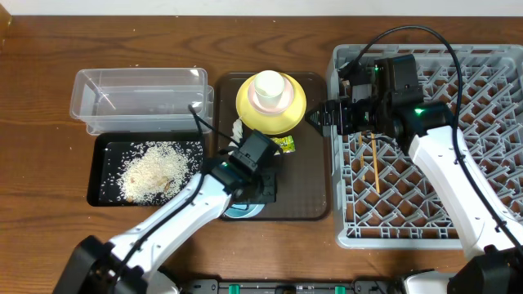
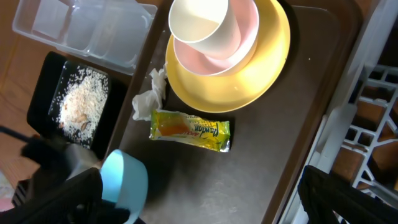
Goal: Sort waste into correct bins and load items into the dishwasher rack
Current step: 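Carry the light-blue bowl back and set it down on the brown tray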
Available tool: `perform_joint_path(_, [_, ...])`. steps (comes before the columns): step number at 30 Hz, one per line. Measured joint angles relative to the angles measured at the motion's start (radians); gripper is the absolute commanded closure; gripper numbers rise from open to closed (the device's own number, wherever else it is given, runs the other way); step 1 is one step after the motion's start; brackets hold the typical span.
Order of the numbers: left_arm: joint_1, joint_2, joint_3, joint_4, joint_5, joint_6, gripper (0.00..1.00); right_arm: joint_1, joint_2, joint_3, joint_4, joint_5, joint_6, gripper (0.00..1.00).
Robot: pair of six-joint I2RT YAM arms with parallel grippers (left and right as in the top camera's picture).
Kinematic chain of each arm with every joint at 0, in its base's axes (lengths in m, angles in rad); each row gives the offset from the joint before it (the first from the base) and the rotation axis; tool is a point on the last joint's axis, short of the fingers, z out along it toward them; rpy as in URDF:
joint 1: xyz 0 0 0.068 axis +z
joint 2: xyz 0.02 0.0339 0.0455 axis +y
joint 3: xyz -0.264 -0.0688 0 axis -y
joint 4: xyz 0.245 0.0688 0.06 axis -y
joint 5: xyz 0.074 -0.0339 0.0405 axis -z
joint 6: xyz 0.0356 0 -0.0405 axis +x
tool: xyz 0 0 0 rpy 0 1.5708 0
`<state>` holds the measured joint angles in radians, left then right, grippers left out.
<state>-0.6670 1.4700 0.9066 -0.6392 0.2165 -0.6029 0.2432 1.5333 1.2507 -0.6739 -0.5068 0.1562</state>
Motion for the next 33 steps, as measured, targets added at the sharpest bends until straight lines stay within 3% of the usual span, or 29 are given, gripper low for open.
perform_joint_path(7, [-0.008,0.012,0.000,-0.006,-0.010,-0.015,0.92,0.000,0.000,0.000,0.000,0.000,0.000,0.01])
perform_joint_path(9, [-0.018,0.012,0.000,-0.006,-0.011,-0.018,0.72,0.000,0.000,0.000,0.000,0.000,0.000,0.01])
perform_joint_path(11, [-0.032,0.013,0.000,-0.007,-0.010,-0.025,0.64,0.000,0.000,0.000,0.000,0.000,0.000,0.01])
perform_joint_path(20, [-0.031,0.010,0.013,-0.010,-0.015,-0.008,0.56,0.000,0.000,0.000,0.000,0.000,0.000,0.01])
perform_joint_path(22, [-0.006,-0.005,0.040,-0.013,-0.031,0.011,0.50,0.000,0.000,0.000,0.000,0.000,0.000,0.01])
perform_joint_path(33, [0.233,-0.111,0.128,0.000,-0.175,0.063,0.49,0.000,0.000,0.000,0.000,0.000,0.000,0.01])
